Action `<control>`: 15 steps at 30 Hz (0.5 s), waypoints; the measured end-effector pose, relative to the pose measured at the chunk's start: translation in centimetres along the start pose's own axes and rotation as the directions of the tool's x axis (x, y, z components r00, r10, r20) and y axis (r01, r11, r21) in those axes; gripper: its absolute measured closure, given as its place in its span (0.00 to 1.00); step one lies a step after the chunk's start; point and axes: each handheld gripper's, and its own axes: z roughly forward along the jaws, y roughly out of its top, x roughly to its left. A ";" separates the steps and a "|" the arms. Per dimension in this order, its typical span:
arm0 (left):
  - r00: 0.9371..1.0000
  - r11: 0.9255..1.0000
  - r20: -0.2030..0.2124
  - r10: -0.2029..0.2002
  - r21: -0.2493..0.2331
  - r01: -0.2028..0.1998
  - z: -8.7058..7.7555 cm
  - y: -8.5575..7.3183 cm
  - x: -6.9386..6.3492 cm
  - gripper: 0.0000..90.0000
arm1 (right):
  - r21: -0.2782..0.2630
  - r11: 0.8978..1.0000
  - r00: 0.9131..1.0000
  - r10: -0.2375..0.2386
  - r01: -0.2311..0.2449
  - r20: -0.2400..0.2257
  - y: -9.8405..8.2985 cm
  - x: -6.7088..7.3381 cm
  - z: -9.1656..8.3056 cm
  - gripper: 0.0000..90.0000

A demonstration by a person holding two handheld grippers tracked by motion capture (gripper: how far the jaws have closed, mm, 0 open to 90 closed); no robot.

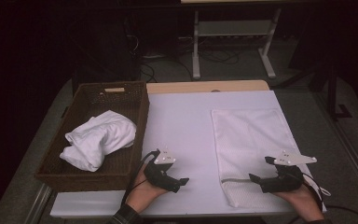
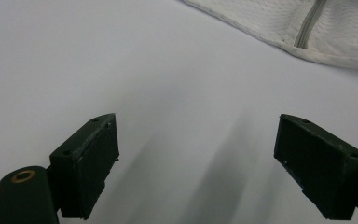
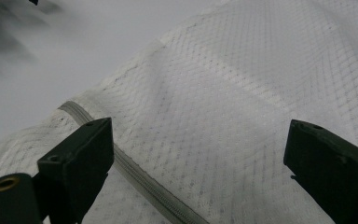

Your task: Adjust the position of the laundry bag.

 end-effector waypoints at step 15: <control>0.999 0.999 0.024 0.023 -0.022 -0.022 0.8 2.1 0.0 0.15 | -0.007 1.000 1.000 -0.001 0.001 0.001 0.1 0.2 -0.1 0.09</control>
